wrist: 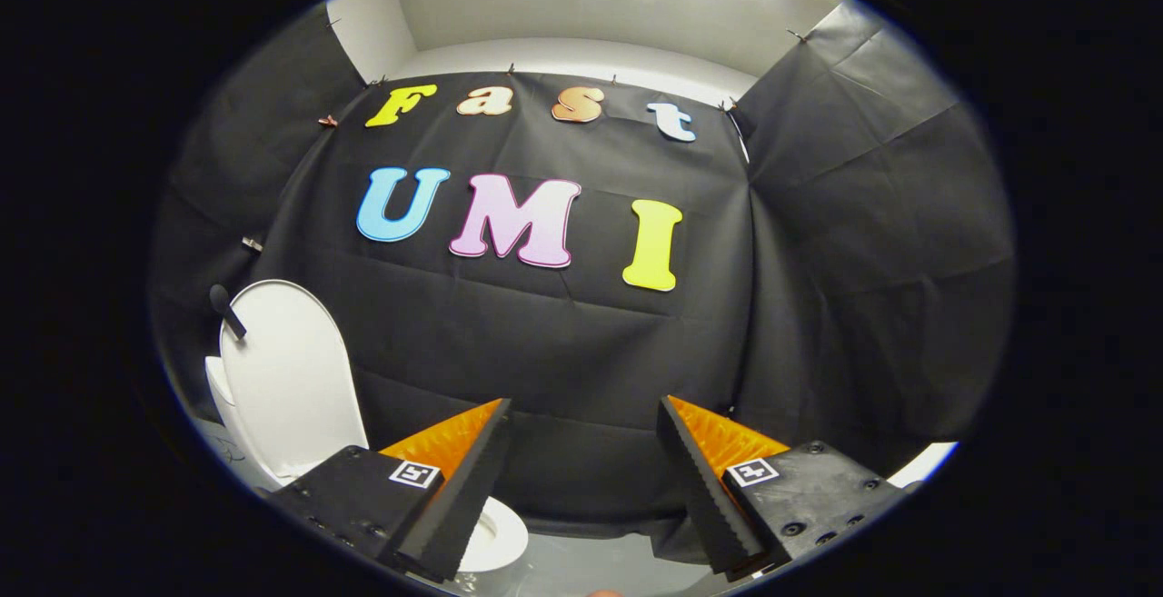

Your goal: Open the toilet lid.

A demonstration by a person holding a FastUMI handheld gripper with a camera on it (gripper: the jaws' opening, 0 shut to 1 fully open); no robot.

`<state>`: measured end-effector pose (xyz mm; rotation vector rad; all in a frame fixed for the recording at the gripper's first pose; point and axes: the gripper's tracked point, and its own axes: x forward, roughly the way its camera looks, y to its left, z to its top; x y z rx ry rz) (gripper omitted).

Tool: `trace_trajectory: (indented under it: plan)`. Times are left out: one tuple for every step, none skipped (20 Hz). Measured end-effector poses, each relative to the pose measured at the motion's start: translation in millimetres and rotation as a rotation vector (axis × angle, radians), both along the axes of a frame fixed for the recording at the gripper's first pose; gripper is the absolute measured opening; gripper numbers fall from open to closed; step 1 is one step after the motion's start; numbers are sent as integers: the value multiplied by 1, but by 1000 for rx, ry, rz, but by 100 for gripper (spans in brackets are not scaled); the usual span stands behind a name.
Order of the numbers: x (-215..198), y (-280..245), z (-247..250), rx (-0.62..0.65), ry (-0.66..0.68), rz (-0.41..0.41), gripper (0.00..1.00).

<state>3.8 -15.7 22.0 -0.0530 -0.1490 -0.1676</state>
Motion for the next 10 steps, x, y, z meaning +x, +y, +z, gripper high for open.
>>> trace_trajectory:
  plan:
    - [0, -2, 2, 3, -9, -5, 99]
    - [0, -3, 4, 6, -20, -9, 99]
    - [0, -3, 7, 7, -33, -14, 98]
    - [0, -4, 8, 5, -42, -17, 98]
    - [1, -3, 6, 2, -40, -18, 99]
    - [3, -1, 3, -1, -32, -14, 98]
    - [6, 1, 0, -3, -22, -12, 98]
    - [7, 1, -3, -3, -11, -10, 98]
    - [7, 3, -5, -3, -4, -9, 98]
    - [7, 4, -6, -4, 3, -8, 99]
